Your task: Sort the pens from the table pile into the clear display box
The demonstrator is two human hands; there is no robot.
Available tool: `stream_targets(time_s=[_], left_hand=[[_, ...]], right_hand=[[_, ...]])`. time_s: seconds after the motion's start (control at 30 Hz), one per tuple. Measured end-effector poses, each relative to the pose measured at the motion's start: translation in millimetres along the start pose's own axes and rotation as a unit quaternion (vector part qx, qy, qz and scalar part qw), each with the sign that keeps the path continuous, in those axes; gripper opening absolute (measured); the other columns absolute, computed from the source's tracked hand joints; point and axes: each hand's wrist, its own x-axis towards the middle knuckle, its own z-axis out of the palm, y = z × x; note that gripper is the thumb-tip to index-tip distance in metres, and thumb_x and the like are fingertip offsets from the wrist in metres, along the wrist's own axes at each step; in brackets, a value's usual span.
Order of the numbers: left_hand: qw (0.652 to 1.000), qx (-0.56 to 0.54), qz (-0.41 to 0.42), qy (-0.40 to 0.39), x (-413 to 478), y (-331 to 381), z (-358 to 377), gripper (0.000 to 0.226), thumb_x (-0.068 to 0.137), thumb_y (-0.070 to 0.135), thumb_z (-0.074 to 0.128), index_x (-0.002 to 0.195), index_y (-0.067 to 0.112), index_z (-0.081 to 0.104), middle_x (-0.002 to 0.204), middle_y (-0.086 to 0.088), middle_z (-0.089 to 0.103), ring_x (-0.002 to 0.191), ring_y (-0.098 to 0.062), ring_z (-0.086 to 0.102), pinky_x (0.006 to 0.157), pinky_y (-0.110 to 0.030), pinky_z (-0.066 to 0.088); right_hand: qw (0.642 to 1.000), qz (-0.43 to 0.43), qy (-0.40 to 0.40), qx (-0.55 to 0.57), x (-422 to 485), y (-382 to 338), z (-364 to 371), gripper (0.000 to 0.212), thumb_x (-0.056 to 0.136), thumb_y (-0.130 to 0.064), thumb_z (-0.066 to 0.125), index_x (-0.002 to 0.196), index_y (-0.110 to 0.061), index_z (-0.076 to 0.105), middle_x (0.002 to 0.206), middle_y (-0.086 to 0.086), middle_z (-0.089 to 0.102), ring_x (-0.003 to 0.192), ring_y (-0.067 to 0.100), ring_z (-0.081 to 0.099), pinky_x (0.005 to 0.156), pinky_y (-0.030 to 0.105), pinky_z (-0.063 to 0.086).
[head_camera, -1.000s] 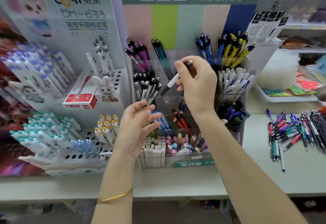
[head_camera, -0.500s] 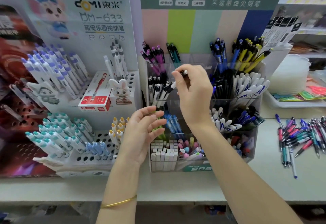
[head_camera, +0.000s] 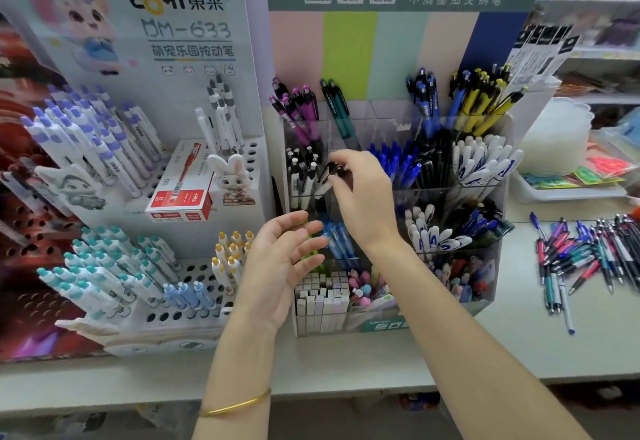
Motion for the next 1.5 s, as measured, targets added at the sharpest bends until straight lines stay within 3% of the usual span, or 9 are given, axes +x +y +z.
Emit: stream_targets(time_s=[0.23,0.37,0.53,0.7,0.97,1.1,1.2,1.3,1.5], left_hand=[[1.0,-0.004,-0.009,0.007,-5.4,-6.1,5.1,0.022,0.095,0.001,0.049,0.113,0.009,0.059,0.098,-0.007,0.071,0.075,-0.013,0.069,0.059,-0.023,0.056],[1.0,0.006,-0.009,0.004,-7.8,-7.7,7.6,0.022,0.096,0.001,0.049,0.112,0.01,0.059,0.097,-0.007,0.072,0.076,-0.014,0.069,0.06,-0.023,0.056],[0.999,0.029,-0.023,-0.027,-9.4,-16.3,26.5,0.021,0.096,0.001,0.047,0.113,0.009,0.058,0.095,-0.006,0.072,0.072,-0.013,0.069,0.057,-0.022,0.054],[0.984,0.082,-0.056,-0.146,-17.4,-43.0,85.7,0.019,0.097,0.0,0.046,0.108,0.009,0.06,0.089,-0.005,0.072,0.07,-0.014,0.068,0.056,-0.023,0.054],[0.904,0.249,-0.171,-0.303,-22.8,-166.4,229.9,0.014,0.096,0.004,0.052,0.108,0.009,0.058,0.098,-0.011,0.067,0.077,-0.017,0.069,0.063,-0.028,0.057],[0.882,0.407,-0.12,-0.205,15.7,-264.5,299.7,0.03,0.092,0.016,0.059,0.121,0.014,0.05,0.118,-0.008,0.056,0.095,-0.015,0.063,0.084,-0.036,0.056],[0.81,0.574,-0.034,-0.116,53.4,-329.6,343.8,0.069,0.085,0.027,0.067,0.142,0.008,0.033,0.138,-0.012,0.041,0.126,-0.027,0.041,0.104,-0.033,0.035],[0.727,0.683,-0.019,-0.069,70.1,-363.7,374.2,0.085,0.082,0.029,0.067,0.148,0.008,0.018,0.142,-0.012,0.032,0.129,-0.031,0.032,0.103,-0.035,0.031],[0.672,0.74,0.008,-0.009,89.0,-379.6,393.5,0.079,0.076,0.014,0.059,0.147,0.011,0.026,0.135,-0.01,0.039,0.119,-0.032,0.039,0.092,-0.037,0.036]], right_hand=[[0.997,-0.021,-0.038,-0.069,3.1,-8.1,14.9,0.02,0.087,-0.016,0.067,0.103,-0.008,0.06,0.089,0.004,0.065,0.085,0.023,0.062,0.074,0.043,0.052],[0.996,0.019,-0.038,-0.076,-3.7,-0.4,10.1,0.026,0.085,-0.017,0.069,0.107,-0.01,0.058,0.102,0.005,0.06,0.098,0.022,0.055,0.082,0.035,0.048],[0.995,0.093,-0.027,0.034,-22.4,3.8,-41.1,0.03,0.083,-0.013,0.071,0.104,-0.017,0.049,0.083,-0.004,0.054,0.068,0.007,0.047,0.068,0.022,0.043],[0.989,0.124,0.008,0.075,-69.6,27.3,-127.4,0.021,0.083,-0.007,0.069,0.093,-0.021,0.058,0.074,-0.009,0.057,0.065,0.003,0.051,0.064,0.012,0.041],[0.928,0.362,0.083,0.042,-138.1,184.2,-251.9,0.009,0.092,-0.015,0.059,0.101,-0.018,0.06,0.079,0.004,0.064,0.063,0.01,0.057,0.054,0.014,0.044],[0.9,0.432,0.05,0.021,-146.2,292.5,-299.8,0.012,0.094,-0.012,0.055,0.106,-0.009,0.059,0.084,0.008,0.065,0.062,0.013,0.056,0.048,0.009,0.04],[0.892,0.452,-0.011,0.008,-138.0,359.1,-327.5,0.012,0.095,-0.012,0.053,0.106,-0.01,0.059,0.082,0.007,0.065,0.061,0.013,0.057,0.053,0.018,0.043],[0.894,0.441,-0.08,-0.006,-123.0,397.3,-343.4,0.006,0.095,-0.012,0.053,0.097,-0.016,0.057,0.083,0.007,0.066,0.057,0.013,0.057,0.056,0.024,0.044],[0.906,0.395,-0.152,0.029,-82.5,439.3,-341.4,0.011,0.091,-0.009,0.053,0.093,-0.02,0.055,0.078,0.007,0.064,0.063,0.02,0.059,0.059,0.028,0.046]])
